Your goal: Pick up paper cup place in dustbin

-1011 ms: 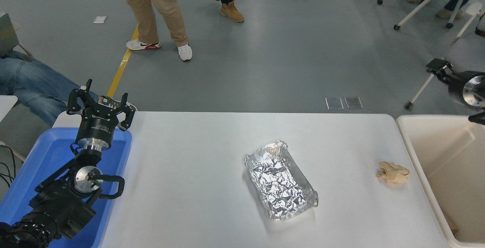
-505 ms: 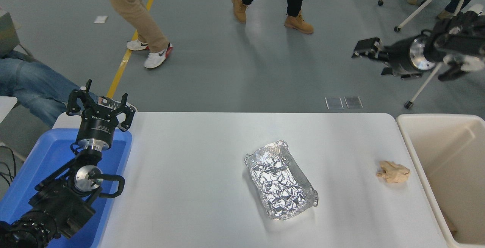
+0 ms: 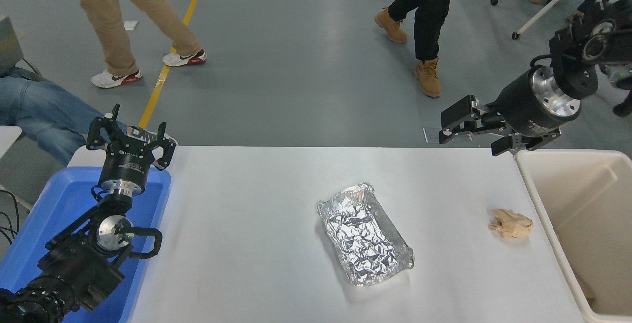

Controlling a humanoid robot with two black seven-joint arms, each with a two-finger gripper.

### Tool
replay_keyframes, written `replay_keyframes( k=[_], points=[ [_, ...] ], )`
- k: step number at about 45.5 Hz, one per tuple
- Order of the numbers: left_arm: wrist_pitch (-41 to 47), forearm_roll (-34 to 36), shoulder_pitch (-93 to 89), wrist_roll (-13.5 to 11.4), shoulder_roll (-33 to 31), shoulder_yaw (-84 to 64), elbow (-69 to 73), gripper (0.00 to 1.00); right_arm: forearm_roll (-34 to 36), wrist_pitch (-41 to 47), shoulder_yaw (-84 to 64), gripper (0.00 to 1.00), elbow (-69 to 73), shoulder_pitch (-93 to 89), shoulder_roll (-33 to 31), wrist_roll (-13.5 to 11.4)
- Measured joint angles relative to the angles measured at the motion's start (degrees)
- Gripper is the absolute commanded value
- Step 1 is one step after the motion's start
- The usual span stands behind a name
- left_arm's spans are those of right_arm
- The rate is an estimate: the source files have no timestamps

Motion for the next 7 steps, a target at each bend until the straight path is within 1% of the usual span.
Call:
replay_keyframes(
  k=[7],
  points=[
    [0.00,0.01,0.00,0.00,0.00,0.02,0.01,0.99,-0.32,3.62,0.10,1.00,2.52,3.44,0.05,-0.15]
  ],
)
